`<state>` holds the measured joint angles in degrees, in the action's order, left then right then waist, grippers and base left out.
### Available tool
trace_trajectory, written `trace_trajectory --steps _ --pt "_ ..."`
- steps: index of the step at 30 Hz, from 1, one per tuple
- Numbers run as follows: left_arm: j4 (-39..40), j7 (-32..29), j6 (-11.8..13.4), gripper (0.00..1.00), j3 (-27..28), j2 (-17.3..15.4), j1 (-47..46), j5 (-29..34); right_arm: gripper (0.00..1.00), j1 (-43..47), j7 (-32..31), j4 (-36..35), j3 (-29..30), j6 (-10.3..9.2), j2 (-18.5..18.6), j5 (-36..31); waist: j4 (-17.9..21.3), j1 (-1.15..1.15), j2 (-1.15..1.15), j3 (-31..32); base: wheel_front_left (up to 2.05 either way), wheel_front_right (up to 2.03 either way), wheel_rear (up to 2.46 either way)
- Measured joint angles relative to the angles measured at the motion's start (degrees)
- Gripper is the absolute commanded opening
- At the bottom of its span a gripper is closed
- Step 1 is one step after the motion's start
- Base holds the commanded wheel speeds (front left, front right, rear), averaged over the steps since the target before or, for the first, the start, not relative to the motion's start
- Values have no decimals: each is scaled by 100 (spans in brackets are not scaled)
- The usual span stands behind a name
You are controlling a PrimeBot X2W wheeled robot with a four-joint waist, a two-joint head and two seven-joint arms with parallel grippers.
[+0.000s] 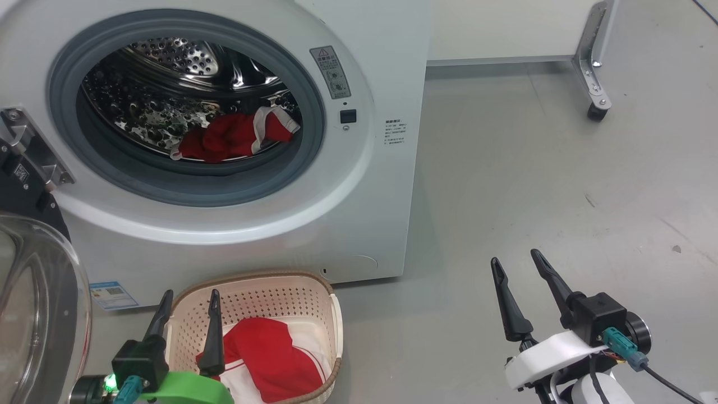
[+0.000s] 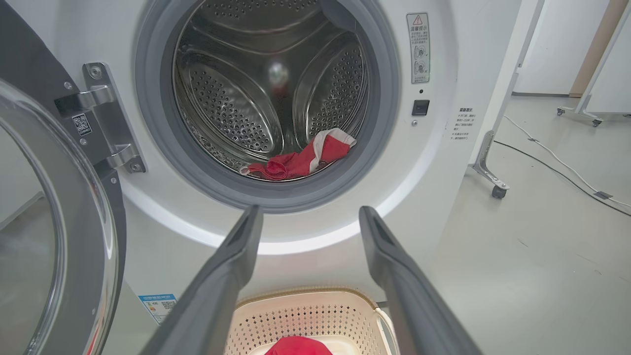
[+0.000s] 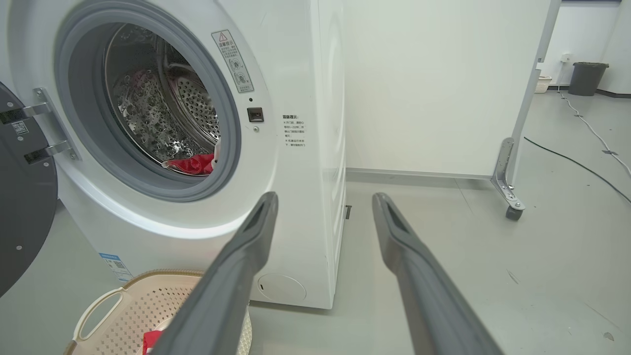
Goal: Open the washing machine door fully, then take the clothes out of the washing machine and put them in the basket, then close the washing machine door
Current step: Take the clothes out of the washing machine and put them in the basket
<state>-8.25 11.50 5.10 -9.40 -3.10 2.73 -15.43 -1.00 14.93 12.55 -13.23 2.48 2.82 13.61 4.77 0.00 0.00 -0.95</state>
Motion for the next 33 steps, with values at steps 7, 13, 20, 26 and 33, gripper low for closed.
trace_trajectory --steps 7,13,20,26,33 --pt "258 -118 16 100 0 0 25 0 100 -1 0 -125 -4 44 -1 -8 16 0 0 -148 0 0 0" --pt "355 -332 16 100 -24 -13 -63 1 100 -57 0 -296 -52 49 -2 -38 48 0 0 -444 0 0 0" --pt "250 -546 -65 100 -20 -111 -668 -4 100 -262 0 -437 -70 49 -4 -74 130 0 0 -936 0 0 0" --pt "92 -749 -151 100 27 -266 -1288 -8 100 -502 0 -547 -118 64 -5 -70 261 0 0 -1396 0 0 0" --pt "-158 -1316 -382 100 153 -348 -2157 -323 100 -812 0 -712 -255 62 -4 108 492 0 0 -1942 0 0 0"
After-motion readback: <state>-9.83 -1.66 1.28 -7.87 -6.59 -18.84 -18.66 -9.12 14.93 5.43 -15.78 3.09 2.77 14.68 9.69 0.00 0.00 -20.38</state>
